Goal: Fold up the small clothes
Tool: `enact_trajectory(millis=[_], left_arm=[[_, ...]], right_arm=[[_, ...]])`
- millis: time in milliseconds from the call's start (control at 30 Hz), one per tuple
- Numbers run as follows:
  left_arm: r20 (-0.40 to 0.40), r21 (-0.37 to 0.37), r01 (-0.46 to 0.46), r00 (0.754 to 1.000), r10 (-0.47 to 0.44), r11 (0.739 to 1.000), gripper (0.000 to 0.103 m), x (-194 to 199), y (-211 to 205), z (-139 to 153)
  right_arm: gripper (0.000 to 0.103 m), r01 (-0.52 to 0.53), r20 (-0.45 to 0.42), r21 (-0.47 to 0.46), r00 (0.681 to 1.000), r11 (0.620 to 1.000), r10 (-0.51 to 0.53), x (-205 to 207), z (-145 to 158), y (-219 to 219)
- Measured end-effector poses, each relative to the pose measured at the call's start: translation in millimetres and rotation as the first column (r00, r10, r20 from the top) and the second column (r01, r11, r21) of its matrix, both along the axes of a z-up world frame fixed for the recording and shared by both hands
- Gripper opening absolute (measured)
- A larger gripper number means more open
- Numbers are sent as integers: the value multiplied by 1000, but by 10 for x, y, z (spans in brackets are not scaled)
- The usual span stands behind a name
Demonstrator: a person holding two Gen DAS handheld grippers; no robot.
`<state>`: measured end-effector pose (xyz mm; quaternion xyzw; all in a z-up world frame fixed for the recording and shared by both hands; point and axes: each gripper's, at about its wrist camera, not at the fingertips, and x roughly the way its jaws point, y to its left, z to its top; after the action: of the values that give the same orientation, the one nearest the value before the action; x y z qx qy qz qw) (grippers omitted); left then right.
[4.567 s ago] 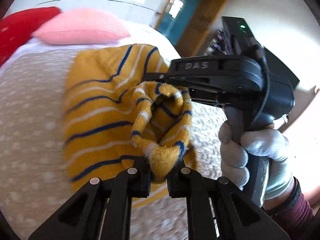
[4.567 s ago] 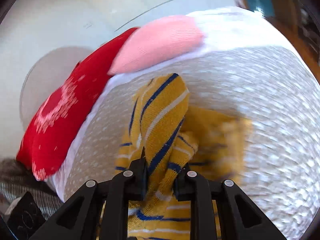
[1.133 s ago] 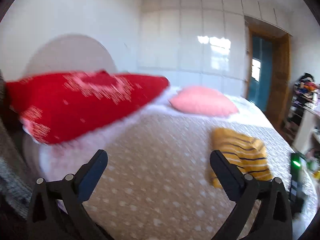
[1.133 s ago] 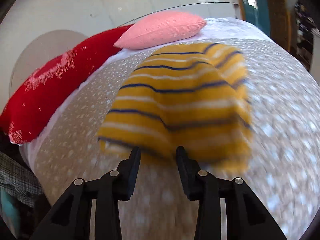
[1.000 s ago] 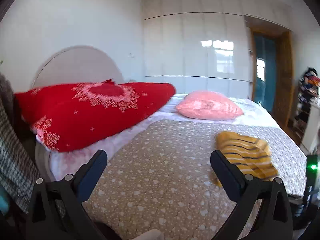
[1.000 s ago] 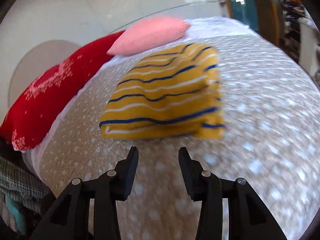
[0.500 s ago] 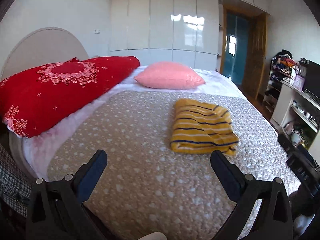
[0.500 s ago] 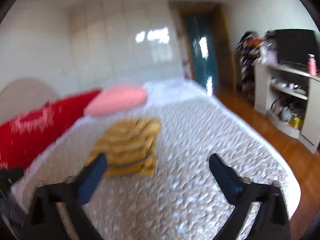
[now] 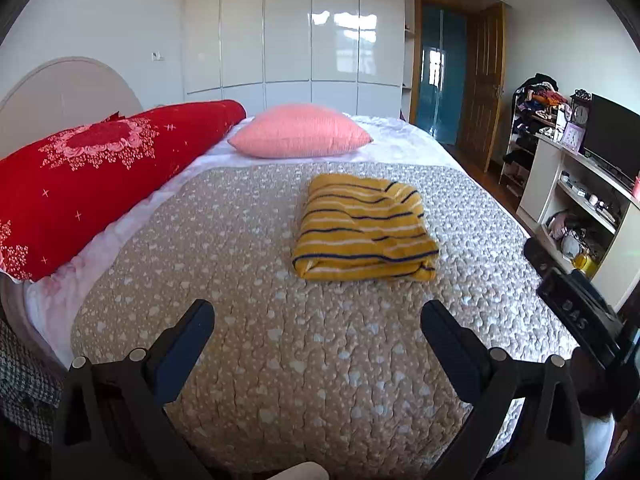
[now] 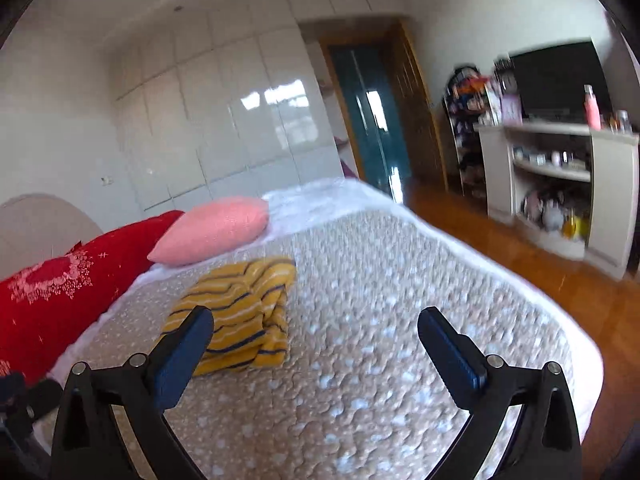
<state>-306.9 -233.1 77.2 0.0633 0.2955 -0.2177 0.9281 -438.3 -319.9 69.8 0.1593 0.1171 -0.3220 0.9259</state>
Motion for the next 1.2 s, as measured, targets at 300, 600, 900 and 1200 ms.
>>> enact_trajectory(millis=[300, 600, 900, 1200], left_arm=[[-50, 25, -46, 998, 47, 999, 103, 55, 94, -174], [-158, 49, -63, 985, 70, 997, 103, 194, 124, -415], [-176, 67, -56, 982, 67, 996, 103, 209, 101, -475], [-179, 99, -55, 981, 72, 994, 103, 200, 81, -505]], right_arm=[[103, -48, -230, 63, 971, 997, 61, 315, -291, 87], [103, -89, -326, 104, 938, 991, 119, 456, -561, 230], [103, -95, -344, 108, 930, 990, 127, 483, -604, 240], [103, -82, -351, 124, 929, 989, 121, 488, -637, 204]])
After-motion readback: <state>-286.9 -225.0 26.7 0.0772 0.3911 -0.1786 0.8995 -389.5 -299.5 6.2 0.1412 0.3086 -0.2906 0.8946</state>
